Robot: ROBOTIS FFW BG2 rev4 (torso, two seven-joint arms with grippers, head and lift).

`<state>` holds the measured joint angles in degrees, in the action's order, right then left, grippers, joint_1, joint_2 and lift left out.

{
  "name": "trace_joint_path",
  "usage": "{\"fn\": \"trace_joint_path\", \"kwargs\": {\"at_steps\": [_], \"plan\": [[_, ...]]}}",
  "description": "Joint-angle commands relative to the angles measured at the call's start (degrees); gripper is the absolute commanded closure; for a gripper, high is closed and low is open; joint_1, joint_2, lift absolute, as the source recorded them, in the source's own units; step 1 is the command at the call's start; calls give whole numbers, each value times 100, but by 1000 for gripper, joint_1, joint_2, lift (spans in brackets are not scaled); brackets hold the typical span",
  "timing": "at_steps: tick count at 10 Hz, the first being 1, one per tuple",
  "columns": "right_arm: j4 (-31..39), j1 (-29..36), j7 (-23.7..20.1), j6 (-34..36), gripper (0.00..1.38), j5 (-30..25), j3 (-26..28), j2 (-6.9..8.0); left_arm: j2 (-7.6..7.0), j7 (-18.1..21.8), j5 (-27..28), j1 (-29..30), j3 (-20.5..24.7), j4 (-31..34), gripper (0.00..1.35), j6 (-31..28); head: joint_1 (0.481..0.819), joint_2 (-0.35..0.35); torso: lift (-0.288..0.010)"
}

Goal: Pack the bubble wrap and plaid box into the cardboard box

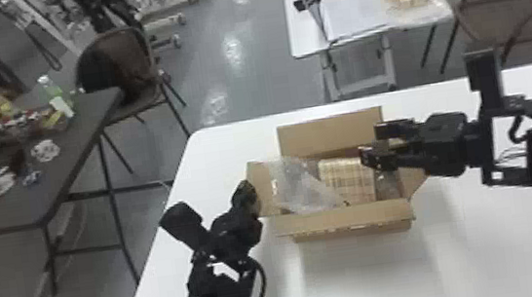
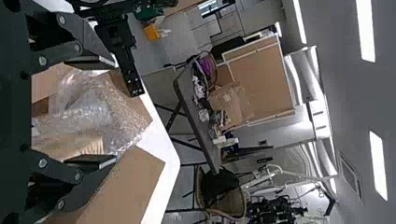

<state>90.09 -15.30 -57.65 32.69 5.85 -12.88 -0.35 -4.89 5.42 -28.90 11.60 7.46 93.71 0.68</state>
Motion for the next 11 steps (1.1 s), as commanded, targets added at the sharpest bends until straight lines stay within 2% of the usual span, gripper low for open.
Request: {"fn": "trace_joint_path", "kwargs": {"at_steps": [1,3,5,8,10,11], "plan": [[114,98,52,9,312,39,83,0,-12,3,-2,0,10,7,1208,11,695,350,-89],[412,335,263,-255,216,65,391,0,-21,3,-2,-8,36,7,1210,11,695,350,-89],[1001,1100,676,-826,214,-181,1332,0,-21,3,-28,18,45,7,1210,20,695,349,-89],[1168,2233,834,-1801,216,-49,2685,0,14,-32,-46,167,265,7,1210,196,695,217,-89],[966,2708,826,-2636,216,232,3151,0,102,-199,121,246,537,7,1210,477,695,172,-89],[887,2875,826,-2944,216,355,3265,0,216,-436,235,255,757,-20,1210,688,695,159,-89]]}}
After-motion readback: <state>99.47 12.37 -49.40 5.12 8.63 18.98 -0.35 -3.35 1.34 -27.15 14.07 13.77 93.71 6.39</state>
